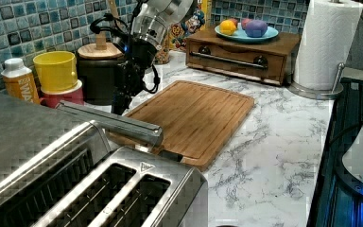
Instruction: Close the oven.
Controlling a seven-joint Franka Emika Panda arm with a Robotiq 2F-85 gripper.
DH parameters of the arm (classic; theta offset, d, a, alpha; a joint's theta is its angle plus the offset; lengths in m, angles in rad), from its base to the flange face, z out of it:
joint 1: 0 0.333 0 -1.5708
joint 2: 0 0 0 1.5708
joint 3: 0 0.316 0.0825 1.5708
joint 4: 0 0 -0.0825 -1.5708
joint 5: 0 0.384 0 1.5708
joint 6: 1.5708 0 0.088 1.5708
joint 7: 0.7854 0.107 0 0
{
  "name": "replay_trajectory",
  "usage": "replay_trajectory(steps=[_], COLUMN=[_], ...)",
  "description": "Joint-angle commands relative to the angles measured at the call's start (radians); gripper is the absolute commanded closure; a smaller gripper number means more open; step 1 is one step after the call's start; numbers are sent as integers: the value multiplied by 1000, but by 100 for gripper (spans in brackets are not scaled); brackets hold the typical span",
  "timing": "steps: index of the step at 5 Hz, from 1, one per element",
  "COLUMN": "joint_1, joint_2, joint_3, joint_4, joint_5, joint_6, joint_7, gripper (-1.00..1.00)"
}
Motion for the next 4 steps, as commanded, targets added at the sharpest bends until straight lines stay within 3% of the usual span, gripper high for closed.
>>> replay_trajectory(steps=[1, 3, 4], joint_1=[76, 55, 74], joint_2=[13, -22, -67], joint_3=[43, 93, 112], joint_4=[147, 132, 121], joint_5=[-82, -60, -65], joint_6=[-52, -80, -74], joint_7=[71, 50, 79], gripper=[100, 100, 100])
